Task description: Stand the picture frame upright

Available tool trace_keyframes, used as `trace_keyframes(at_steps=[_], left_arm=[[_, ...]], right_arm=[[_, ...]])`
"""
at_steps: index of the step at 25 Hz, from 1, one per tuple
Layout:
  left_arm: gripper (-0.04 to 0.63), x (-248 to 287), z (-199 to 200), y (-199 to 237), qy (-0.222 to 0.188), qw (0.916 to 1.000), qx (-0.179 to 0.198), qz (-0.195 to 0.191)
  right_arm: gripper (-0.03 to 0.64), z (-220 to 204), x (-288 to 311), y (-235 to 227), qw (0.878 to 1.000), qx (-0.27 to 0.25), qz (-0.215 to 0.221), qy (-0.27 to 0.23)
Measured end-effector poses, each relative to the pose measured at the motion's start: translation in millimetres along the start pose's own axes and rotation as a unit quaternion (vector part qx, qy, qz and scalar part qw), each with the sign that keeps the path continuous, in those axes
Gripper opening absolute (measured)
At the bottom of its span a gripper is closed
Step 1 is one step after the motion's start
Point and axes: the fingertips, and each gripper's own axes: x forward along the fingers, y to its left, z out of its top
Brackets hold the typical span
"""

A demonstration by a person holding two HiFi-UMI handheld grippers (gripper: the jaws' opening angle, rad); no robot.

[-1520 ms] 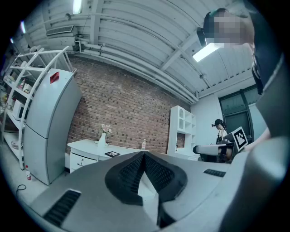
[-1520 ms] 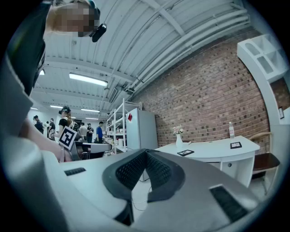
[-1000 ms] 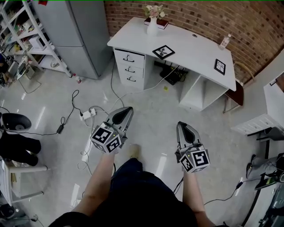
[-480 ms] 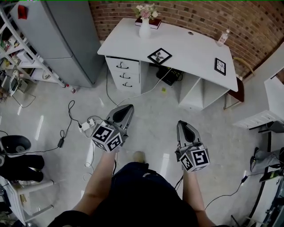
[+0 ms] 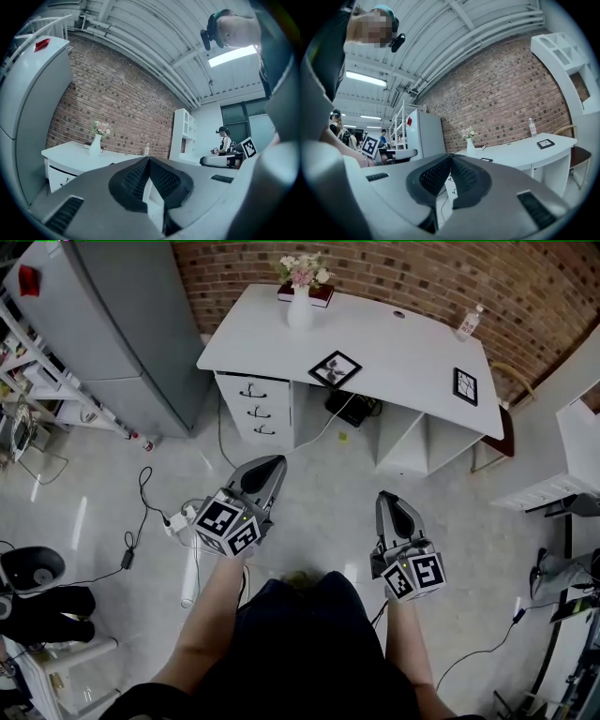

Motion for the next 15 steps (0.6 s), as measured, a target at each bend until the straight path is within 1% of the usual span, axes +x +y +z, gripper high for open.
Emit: trace_keyframes(at_steps=[2,8,10,12,15], left_arm=[[0.007,4,-2,6,0.0,1.0,-0.008,0.0],[0.006,23,-12,23,0.008,0.9993,-0.038,0.001],[0.006,33,-15,28,0.01,0.9989,-0.047,0.0],[0.006,44,-16,35,0.015,0.9987,-0.049,0.002],[0.006,65,-18,48,0.026,0.9987,-0.042,0.009]], right_arm=[[0.005,-1,5,-6,1.0,0.01,-0.002,0.003],[0.006,-11,29,-30,1.0,0.017,-0.001,0.026],[0.006,-16,42,-39,0.999,0.023,0.006,0.033],[0.006,-20,59,-46,0.999,0.029,0.018,0.038],[0.006,-26,91,-56,0.998,0.029,0.036,0.049]])
